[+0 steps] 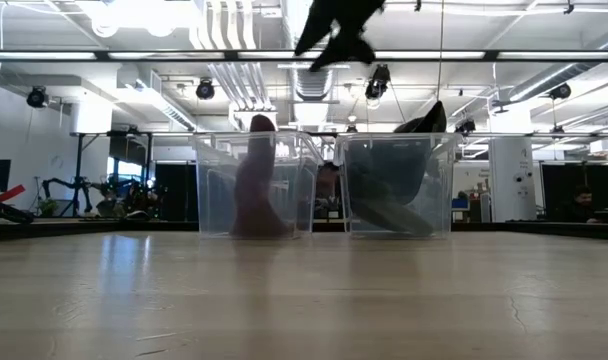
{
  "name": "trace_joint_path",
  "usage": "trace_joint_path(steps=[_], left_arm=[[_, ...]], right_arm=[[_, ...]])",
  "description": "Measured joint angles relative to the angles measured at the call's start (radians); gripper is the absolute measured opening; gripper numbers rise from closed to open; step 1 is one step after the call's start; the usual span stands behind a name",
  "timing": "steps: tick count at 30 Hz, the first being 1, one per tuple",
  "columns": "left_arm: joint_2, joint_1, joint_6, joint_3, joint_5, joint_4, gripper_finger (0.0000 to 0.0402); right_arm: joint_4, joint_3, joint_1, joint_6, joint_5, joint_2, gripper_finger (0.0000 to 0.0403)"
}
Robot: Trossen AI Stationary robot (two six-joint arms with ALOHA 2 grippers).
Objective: Pick & Place hat
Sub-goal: Return to Home Position
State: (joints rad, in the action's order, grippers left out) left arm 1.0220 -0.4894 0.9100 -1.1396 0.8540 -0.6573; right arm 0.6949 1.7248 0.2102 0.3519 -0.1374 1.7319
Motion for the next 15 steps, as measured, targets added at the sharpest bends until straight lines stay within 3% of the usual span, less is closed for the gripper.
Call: trace_joint_path(steps=[3,5,11,13,15], left_arm=[[0.0,0.033,-0.021,0.04,-0.024,0.005,0.0138],[-0.003,0.072,-0.042,0.094,-0.092,0.049,0.0138],[-0.006,0.231,-0.253,0.35,-0.428,0.626,0.0138],[-0.012,0.282,-0.317,0.412,-0.453,0.738,0.0138],[-0.034,0.32,-0.305,0.442,-0.463,0.742,0.0138]], right_arm=[[-0.067,-0.134,-0.067,-0.064,-0.001,-0.139,0.0212],[-0.128,-0.259,-0.114,-0.038,-0.013,-0.239,0.0211],[-0.232,-0.637,-0.221,0.117,-0.075,-0.559,0.0208],[-0.217,-0.721,-0.233,0.114,-0.08,-0.659,0.0208],[-0.184,-0.782,-0.233,0.114,-0.079,-0.761,0.0208]])
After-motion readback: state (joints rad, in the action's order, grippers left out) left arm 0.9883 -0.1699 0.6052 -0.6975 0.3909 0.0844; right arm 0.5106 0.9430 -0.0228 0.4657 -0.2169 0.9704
